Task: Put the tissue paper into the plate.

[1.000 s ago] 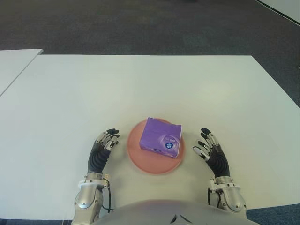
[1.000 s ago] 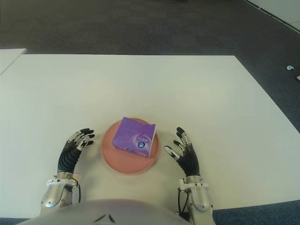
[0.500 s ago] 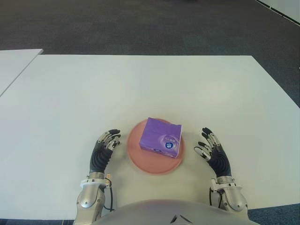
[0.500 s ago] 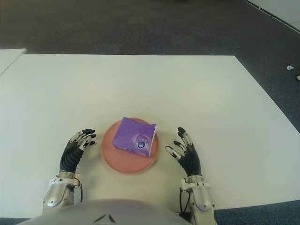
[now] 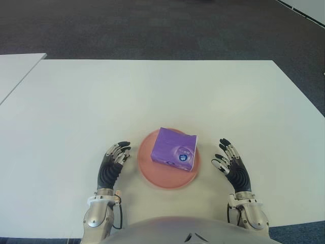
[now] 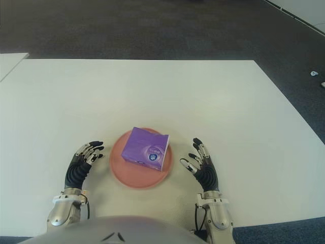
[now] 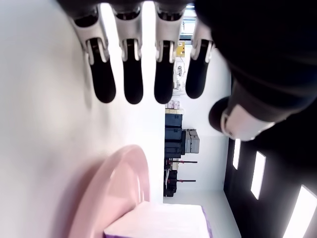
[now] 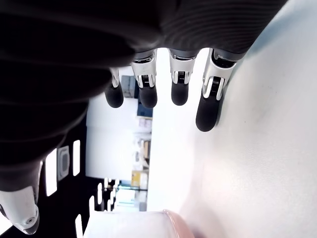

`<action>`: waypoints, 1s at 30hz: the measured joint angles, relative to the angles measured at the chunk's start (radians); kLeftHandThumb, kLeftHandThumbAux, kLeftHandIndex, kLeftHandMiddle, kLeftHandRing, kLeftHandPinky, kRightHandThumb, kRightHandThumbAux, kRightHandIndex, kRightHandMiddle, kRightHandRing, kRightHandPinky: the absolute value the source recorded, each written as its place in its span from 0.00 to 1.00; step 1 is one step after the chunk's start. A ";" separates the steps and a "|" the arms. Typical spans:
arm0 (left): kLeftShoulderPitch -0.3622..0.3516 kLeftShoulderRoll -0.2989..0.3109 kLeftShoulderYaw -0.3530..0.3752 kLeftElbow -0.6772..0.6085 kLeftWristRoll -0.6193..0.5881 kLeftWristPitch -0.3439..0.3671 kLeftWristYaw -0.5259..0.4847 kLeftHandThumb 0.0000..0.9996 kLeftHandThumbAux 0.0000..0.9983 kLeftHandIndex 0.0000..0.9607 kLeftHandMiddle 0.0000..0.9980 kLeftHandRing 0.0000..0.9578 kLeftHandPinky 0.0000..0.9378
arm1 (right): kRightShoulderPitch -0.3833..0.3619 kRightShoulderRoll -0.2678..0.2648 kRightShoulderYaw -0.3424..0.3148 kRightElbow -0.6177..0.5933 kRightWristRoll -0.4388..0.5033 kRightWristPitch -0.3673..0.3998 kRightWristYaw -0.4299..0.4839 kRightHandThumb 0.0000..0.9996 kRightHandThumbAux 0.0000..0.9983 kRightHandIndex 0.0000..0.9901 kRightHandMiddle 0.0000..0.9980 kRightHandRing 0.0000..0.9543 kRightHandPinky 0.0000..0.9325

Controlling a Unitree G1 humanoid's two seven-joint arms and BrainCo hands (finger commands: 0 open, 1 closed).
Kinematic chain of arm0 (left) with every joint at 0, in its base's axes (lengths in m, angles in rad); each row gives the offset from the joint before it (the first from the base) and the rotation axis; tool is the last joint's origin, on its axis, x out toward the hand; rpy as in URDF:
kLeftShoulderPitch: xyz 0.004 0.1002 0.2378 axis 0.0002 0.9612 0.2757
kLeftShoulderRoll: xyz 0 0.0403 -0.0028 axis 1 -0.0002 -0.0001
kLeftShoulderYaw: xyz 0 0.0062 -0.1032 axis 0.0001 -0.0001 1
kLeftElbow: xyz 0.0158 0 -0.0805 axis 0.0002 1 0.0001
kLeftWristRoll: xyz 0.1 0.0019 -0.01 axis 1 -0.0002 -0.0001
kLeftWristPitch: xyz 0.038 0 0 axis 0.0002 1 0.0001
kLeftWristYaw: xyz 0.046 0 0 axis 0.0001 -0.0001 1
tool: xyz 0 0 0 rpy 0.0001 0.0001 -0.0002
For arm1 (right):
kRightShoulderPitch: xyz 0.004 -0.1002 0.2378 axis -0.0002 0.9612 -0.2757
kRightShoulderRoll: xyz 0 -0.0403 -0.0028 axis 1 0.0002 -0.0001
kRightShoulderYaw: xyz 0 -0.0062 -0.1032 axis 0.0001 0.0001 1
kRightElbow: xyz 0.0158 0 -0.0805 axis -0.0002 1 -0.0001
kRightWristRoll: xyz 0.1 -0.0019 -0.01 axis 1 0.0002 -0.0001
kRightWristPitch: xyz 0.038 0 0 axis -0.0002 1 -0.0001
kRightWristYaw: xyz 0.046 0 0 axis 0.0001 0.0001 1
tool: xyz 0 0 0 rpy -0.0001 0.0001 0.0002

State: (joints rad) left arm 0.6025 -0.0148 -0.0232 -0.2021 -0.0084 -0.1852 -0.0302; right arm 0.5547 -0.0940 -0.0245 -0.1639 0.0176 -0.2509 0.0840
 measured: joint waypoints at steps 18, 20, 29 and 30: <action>0.007 0.000 0.001 0.006 -0.001 -0.018 0.000 0.22 0.63 0.31 0.28 0.31 0.35 | 0.017 -0.001 -0.001 -0.008 0.017 -0.001 0.008 0.18 0.61 0.03 0.07 0.01 0.00; 0.007 0.000 0.001 0.006 -0.001 -0.018 0.000 0.22 0.63 0.31 0.28 0.31 0.35 | 0.018 0.000 -0.001 -0.009 0.025 0.000 0.011 0.19 0.61 0.03 0.07 0.01 0.00; 0.008 0.000 0.001 0.005 -0.002 -0.017 0.000 0.23 0.63 0.31 0.28 0.30 0.35 | 0.024 0.003 -0.001 -0.016 0.038 0.006 0.015 0.18 0.62 0.03 0.08 0.01 0.00; 0.008 0.000 0.001 0.004 -0.002 -0.017 0.000 0.23 0.63 0.31 0.28 0.30 0.35 | 0.024 0.003 0.000 -0.016 0.038 0.006 0.015 0.18 0.62 0.03 0.08 0.01 0.00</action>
State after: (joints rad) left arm 0.6102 -0.0147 -0.0221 -0.1977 -0.0103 -0.2022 -0.0302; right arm 0.5789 -0.0912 -0.0249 -0.1796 0.0555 -0.2448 0.0988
